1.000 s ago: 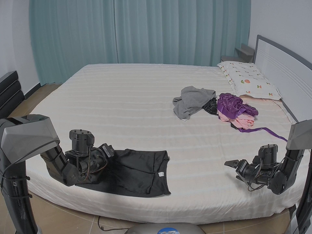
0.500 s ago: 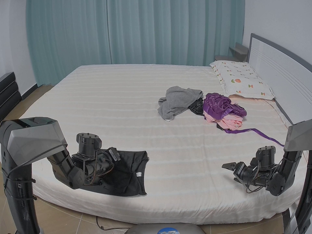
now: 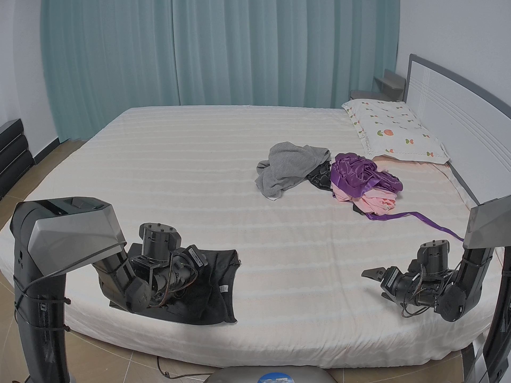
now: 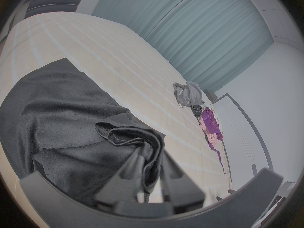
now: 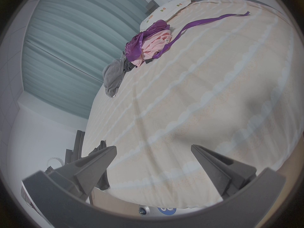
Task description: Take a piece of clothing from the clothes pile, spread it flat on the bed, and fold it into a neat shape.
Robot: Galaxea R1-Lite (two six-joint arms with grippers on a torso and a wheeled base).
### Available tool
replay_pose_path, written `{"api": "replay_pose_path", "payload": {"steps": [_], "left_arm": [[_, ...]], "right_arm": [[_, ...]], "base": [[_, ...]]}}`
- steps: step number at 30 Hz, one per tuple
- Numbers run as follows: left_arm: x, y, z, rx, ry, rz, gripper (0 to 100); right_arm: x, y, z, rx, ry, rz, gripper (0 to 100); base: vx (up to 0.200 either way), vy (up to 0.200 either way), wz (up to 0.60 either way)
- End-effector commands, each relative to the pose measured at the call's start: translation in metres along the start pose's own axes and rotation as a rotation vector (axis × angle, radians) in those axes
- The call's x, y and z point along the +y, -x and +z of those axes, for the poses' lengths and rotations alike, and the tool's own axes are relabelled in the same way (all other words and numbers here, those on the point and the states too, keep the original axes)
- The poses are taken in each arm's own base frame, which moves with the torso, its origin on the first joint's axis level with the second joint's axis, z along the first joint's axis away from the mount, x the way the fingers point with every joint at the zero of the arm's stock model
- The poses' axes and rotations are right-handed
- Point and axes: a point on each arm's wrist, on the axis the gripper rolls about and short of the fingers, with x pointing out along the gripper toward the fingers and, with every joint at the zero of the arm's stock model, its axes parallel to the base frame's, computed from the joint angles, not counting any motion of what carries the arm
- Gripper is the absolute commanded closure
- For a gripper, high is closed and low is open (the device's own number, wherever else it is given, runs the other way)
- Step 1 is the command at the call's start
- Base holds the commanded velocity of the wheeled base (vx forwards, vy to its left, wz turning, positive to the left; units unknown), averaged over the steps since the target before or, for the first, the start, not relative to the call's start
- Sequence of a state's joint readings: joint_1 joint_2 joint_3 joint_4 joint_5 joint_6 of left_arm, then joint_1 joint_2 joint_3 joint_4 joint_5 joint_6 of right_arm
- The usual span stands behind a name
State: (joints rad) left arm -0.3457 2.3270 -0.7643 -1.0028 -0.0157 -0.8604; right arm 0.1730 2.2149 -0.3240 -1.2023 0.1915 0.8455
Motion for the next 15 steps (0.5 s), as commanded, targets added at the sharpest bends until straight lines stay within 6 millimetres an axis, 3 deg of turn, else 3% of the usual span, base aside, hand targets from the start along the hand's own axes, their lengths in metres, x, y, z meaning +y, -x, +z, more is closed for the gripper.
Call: {"api": "replay_pose_path", "payload": {"steps": [1,6,11,15], "left_arm": [[0.001,-0.002,-0.004,0.010,-0.004,0.003,0],[-0.003,0.004,-0.005,0.013,0.004,-0.005,0],[-0.023,0.021,0.008,-0.028,0.066,-0.068,0],[-0.027,0.033,0.014,-0.050,0.073,-0.080,0]], "right_arm": [[0.000,0.000,-0.001,0.004,0.001,-0.001,0],[-0.001,-0.001,-0.003,0.012,0.001,-0.005,0],[-0.001,-0.001,-0.003,0.012,0.001,-0.005,0],[-0.001,0.000,-0.003,0.012,0.002,-0.005,0]], "base": [[0.000,0.000,0.00],[0.000,0.000,0.00],[0.000,0.000,0.00],[0.000,0.000,0.00]]}}
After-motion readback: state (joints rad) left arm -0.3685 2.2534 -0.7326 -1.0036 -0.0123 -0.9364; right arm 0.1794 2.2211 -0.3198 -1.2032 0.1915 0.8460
